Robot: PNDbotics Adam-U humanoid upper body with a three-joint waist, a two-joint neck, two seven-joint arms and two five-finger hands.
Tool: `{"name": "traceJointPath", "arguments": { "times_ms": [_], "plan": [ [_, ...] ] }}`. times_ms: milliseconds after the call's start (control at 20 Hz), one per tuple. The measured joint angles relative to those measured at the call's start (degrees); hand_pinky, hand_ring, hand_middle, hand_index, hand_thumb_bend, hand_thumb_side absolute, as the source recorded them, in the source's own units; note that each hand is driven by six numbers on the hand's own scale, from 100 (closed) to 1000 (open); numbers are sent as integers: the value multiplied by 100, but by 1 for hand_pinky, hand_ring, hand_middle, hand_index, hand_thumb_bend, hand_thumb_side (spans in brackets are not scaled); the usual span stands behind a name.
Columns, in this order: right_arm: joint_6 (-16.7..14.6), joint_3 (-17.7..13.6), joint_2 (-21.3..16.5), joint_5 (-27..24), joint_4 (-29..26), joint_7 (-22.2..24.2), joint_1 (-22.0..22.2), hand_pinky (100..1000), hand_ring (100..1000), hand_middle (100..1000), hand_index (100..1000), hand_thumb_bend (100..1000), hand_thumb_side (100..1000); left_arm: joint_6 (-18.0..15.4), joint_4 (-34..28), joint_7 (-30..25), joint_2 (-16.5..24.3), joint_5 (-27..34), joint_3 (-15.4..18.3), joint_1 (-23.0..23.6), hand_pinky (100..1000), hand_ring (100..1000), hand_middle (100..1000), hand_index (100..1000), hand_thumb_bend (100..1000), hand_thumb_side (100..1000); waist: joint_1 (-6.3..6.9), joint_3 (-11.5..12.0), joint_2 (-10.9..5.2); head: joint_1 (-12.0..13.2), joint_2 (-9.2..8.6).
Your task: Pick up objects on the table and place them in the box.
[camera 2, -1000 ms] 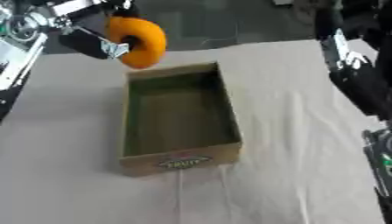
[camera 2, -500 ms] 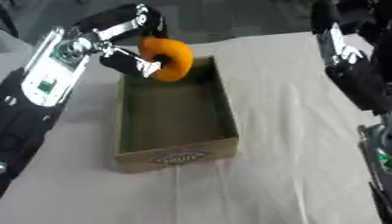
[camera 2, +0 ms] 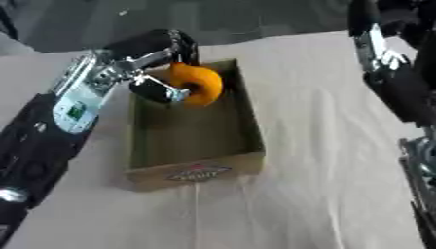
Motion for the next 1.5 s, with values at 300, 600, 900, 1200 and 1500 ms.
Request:
{"name": "traceJointPath", "arguments": {
  "times_ms": [300, 600, 900, 1200, 1500],
  "plan": [
    [-5, 0, 1, -1, 0, -6, 0, 536, 822, 545, 790, 387, 716, -177, 237, -68, -69, -187, -73, 77, 555, 596, 565, 554, 100, 100, 5, -3, 0, 1, -6],
    [-11, -1, 1, -1, 0, -14, 1, 537, 822, 545, 790, 387, 716, -261, 406, -287, -94, -170, -106, 147, 590, 641, 611, 696, 100, 100, 3, -3, 0, -6, -10],
    [-11, -1, 3, -1, 0, -15, 3, 536, 822, 545, 790, 388, 716, -313, 416, -485, -94, -120, -114, 161, 664, 743, 732, 887, 186, 100, -2, 5, -1, -11, -45],
    [-10, -1, 41, -1, 0, -15, 13, 537, 821, 545, 790, 388, 716, -326, 349, -528, -92, -108, -114, 163, 689, 767, 768, 928, 241, 100, -4, 16, -14, -16, -49],
    [-4, -1, 44, -1, 0, -20, 34, 537, 821, 546, 790, 388, 716, -290, 107, -473, -76, -68, -100, 176, 688, 764, 766, 917, 226, 100, -21, 43, -46, -17, -49]
  ]
}}
